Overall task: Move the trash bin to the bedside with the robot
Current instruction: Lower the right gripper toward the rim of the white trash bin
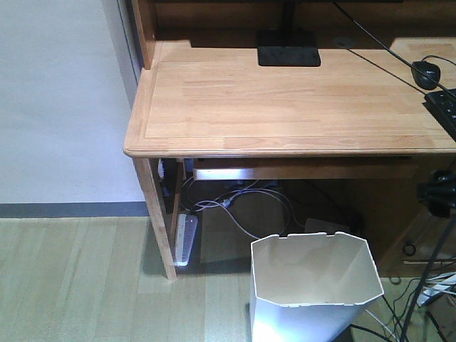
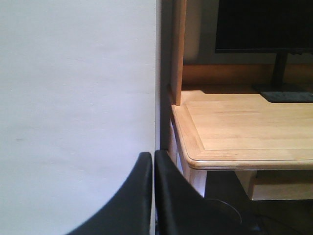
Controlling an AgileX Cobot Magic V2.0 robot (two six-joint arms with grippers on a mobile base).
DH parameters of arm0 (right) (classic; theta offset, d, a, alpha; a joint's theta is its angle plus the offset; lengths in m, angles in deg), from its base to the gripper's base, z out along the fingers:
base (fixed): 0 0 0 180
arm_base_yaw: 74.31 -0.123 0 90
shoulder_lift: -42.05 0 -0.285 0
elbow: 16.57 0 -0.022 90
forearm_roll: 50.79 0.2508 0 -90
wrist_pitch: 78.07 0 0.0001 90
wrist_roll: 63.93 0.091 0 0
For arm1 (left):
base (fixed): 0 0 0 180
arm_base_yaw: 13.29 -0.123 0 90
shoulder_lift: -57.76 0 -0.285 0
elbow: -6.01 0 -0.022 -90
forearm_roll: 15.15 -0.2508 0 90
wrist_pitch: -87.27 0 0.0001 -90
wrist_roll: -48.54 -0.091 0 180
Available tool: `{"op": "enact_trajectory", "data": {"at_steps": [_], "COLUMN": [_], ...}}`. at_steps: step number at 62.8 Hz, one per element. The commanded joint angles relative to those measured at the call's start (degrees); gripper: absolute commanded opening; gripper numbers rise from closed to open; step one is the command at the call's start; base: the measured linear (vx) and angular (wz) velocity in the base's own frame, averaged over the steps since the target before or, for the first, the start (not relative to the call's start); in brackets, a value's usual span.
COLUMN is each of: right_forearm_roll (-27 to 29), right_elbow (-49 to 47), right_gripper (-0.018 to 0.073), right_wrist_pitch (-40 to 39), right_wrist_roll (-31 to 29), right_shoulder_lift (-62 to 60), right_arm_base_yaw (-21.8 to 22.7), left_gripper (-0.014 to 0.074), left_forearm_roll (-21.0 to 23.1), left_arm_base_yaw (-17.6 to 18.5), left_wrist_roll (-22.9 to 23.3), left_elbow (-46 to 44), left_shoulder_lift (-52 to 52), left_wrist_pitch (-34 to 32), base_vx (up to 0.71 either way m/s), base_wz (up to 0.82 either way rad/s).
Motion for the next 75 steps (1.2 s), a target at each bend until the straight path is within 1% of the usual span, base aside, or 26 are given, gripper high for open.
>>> {"op": "enact_trajectory", "data": {"at_steps": [1, 10, 19, 25, 30, 38, 44, 51, 56, 64, 75], "right_forearm_roll": [2.4, 9.9, 18.8, 22.4, 22.5, 20.8, 20.9, 20.9, 21.0, 22.4, 22.4], "right_elbow": [-4.9, -8.0, -10.3, -10.8, -10.8, -10.8, -10.8, -10.8, -10.8, -12.8, -17.3], "right_gripper": [0.0594, 0.0594, 0.0594, 0.0594, 0.0594, 0.0594, 0.0594, 0.0594, 0.0594, 0.0594, 0.0594], "right_wrist_pitch": [-1.2, -0.9, -0.9, -3.6, -7.5, -14.7, -19.5, -23.4, -25.4, -27.1, -27.4], "right_wrist_roll": [-3.6, -13.3, -22.1, -27.0, -29.6, -33.4, -35.8, -39.0, -41.2, -41.9, -45.5], "right_shoulder_lift": [4.6, 13.4, 22.3, 27.6, 31.7, 37.6, 42.5, 48.4, 52.3, 59.2, 66.9], "right_arm_base_yaw": [2.4, 5.6, 11.2, 14.6, 15.9, 15.6, 15.6, 15.6, 15.6, 15.6, 13.3], "left_gripper": [-0.0006, -0.0006, -0.0006, -0.0006, -0.0006, -0.0006, -0.0006, -0.0006, -0.0006, -0.0006, -0.0006], "left_forearm_roll": [0.5, 0.5, 0.5, 0.5, 0.5, 0.5, 0.5, 0.5, 0.5, 0.5, 0.5], "left_arm_base_yaw": [0.2, 0.2, 0.2, 0.2, 0.2, 0.2, 0.2, 0.2, 0.2, 0.2, 0.2], "left_wrist_roll": [0.5, 0.5, 0.5, 0.5, 0.5, 0.5, 0.5, 0.5, 0.5, 0.5, 0.5], "left_elbow": [1.6, 1.6, 1.6, 1.6, 1.6, 1.6, 1.6, 1.6, 1.6, 1.6, 1.6], "left_shoulder_lift": [-0.5, -0.5, -0.5, -0.5, -0.5, -0.5, -0.5, -0.5, -0.5, -0.5, -0.5], "left_wrist_pitch": [-4.1, -4.1, -4.1, -4.1, -4.1, -4.1, -4.1, -4.1, -4.1, -4.1, -4.1], "base_vx": [0.0, 0.0, 0.0, 0.0, 0.0, 0.0, 0.0, 0.0, 0.0, 0.0, 0.0], "base_wz": [0.0, 0.0, 0.0, 0.0, 0.0, 0.0, 0.0, 0.0, 0.0, 0.0, 0.0]}}
